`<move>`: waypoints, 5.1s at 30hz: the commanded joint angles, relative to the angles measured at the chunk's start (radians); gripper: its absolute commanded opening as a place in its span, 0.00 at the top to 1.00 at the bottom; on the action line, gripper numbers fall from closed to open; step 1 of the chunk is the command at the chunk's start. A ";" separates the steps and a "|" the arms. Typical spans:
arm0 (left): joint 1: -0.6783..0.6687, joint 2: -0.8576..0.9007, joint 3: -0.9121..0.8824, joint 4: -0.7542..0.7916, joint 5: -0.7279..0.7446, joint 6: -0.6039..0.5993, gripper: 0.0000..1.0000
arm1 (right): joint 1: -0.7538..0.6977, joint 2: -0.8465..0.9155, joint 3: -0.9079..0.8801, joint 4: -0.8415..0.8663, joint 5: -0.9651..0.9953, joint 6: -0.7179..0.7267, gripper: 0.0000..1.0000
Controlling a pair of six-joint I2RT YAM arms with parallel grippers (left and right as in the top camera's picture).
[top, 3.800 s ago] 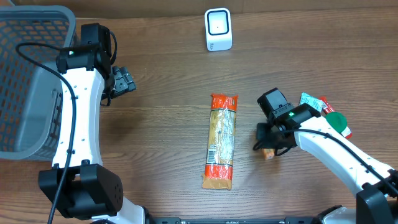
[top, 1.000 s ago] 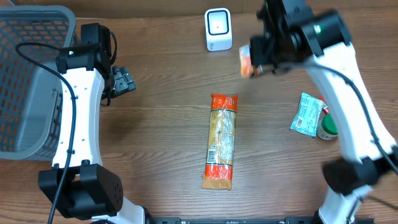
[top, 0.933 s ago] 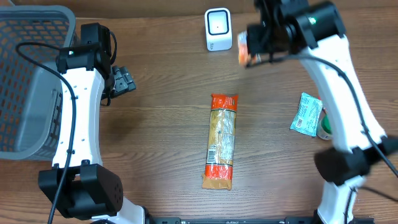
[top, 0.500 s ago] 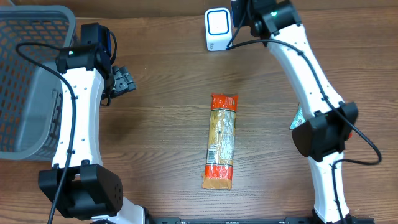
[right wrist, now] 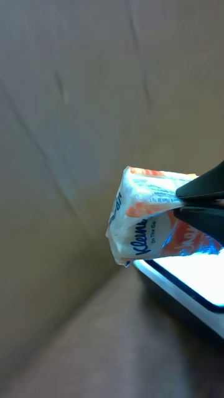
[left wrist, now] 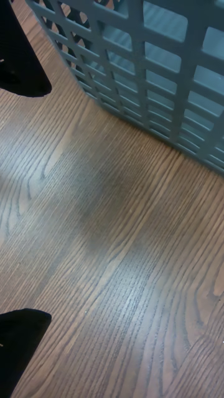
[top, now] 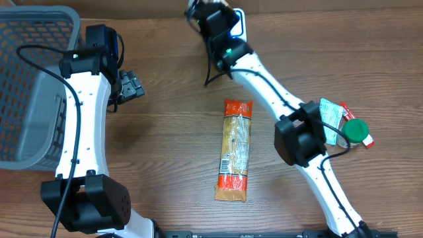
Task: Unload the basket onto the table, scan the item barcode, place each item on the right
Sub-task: 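Lift the tissue pack and hold it before the scanner window, then carry the tissue pack right and set it beside the green packet, then move the right gripper over the top end of the pasta packet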
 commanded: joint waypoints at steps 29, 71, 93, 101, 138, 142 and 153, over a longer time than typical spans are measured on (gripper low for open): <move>0.002 0.002 0.019 -0.002 0.001 0.022 0.00 | 0.005 -0.363 0.026 -0.595 0.171 0.464 0.96; 0.002 0.002 0.019 -0.002 0.001 0.022 0.00 | -0.297 -0.818 -0.640 -1.145 -0.685 1.009 0.48; 0.002 0.002 0.019 -0.002 0.001 0.022 0.00 | -0.092 -0.843 -0.643 -1.216 -0.707 1.009 0.00; 0.002 0.002 0.019 -0.002 0.001 0.022 0.00 | -0.092 -0.843 -0.643 -1.216 -0.707 1.009 0.00; 0.002 0.002 0.019 -0.002 0.001 0.022 0.00 | -0.092 -0.843 -0.643 -1.216 -0.707 1.009 0.00; 0.002 0.002 0.019 -0.002 0.001 0.022 0.00 | -0.092 -0.843 -0.643 -1.216 -0.707 1.009 0.00; 0.002 0.002 0.019 -0.002 0.001 0.022 0.00 | -0.092 -0.843 -0.643 -1.216 -0.707 1.009 0.00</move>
